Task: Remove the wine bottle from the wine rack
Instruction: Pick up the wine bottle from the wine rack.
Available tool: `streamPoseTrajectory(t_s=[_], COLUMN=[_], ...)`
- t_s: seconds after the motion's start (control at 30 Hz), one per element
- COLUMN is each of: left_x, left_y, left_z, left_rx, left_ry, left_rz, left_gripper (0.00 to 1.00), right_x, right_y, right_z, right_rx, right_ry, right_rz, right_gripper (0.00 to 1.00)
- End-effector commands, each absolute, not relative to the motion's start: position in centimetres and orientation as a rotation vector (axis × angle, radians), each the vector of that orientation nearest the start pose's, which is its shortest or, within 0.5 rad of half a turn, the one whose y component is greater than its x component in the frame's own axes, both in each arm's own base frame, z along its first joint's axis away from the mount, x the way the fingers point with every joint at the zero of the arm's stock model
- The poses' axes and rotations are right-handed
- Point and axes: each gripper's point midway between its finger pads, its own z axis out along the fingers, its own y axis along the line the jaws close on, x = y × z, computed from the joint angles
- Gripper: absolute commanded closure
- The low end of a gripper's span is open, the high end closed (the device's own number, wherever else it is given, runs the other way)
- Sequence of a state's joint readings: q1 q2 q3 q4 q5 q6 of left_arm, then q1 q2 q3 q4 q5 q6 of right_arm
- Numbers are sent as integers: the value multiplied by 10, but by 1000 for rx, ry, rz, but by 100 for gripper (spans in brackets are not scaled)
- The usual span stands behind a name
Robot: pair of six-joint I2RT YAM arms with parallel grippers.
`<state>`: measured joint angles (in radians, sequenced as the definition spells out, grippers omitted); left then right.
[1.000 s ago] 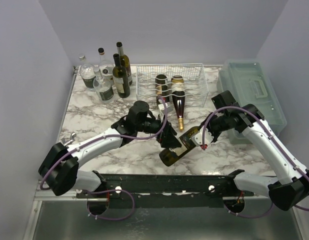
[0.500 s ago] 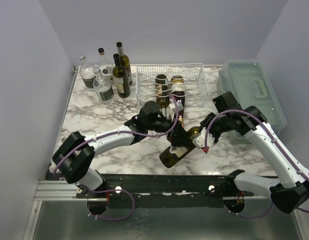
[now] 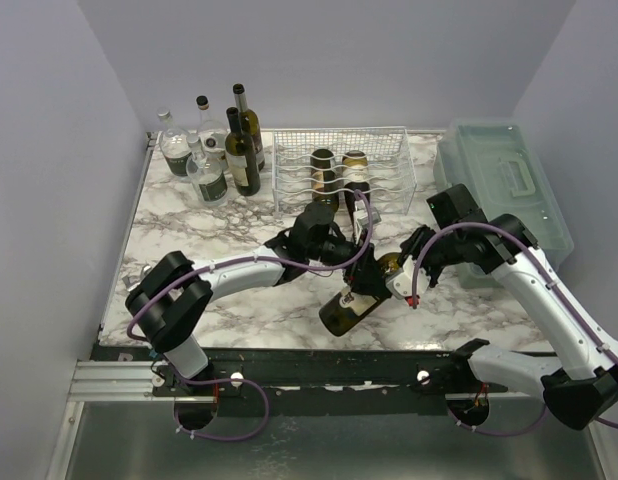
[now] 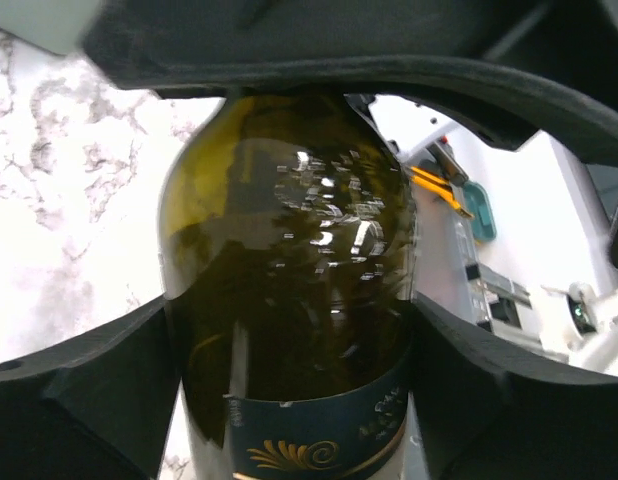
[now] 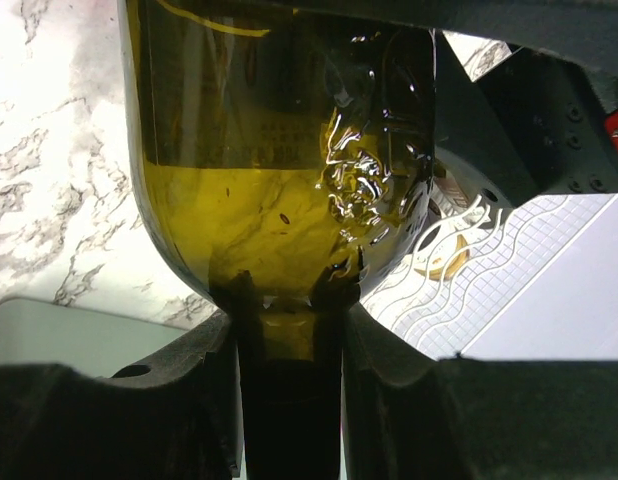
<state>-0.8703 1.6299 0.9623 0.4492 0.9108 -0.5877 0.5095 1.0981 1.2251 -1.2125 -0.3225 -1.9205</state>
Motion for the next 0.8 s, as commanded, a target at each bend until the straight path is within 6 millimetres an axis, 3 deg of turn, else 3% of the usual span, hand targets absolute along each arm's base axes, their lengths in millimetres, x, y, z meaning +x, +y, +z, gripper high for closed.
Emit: streamPoseTrajectory(t_s=[0.0,0.13,0.27,0.3,0.37,0.47,0.53,0.67,0.77], left_x=[144,142,141,141,141,144,145,147,149], left_y=[-422,-422,-421,-421,-421,-419,-418,-415,-413], left_z=[216,216,216,215,215,212,211,208,207], left_rx=[1122,1134,1139,1138,1132,1120,1113,1103,1091], left_ry=[1766,1764,1767,1769,1769,1768,1767,1773,1782], left_rz=[-1835,-1850,-1858,-1857,-1848,-1823,-1809,-1799,-1795], left_gripper=[32,72,97,100,100,100,100,100,100], right_x=[224,222,218,216,213,210,209,206,202], right_y=[161,162,163,163,163,162,161,161,162], right_z=[244,242,237,236,231,224,221,218,219], right_rx=[-2352,-2348,-2337,-2335,-2331,-2336,-2338,-2334,-2317], right_ry=[705,689,650,636,618,624,643,654,657], right_rz=[-111,-113,-122,-125,-126,-112,-104,-87,-65], right_gripper=[100,100,100,98,83,54,43,30,7])
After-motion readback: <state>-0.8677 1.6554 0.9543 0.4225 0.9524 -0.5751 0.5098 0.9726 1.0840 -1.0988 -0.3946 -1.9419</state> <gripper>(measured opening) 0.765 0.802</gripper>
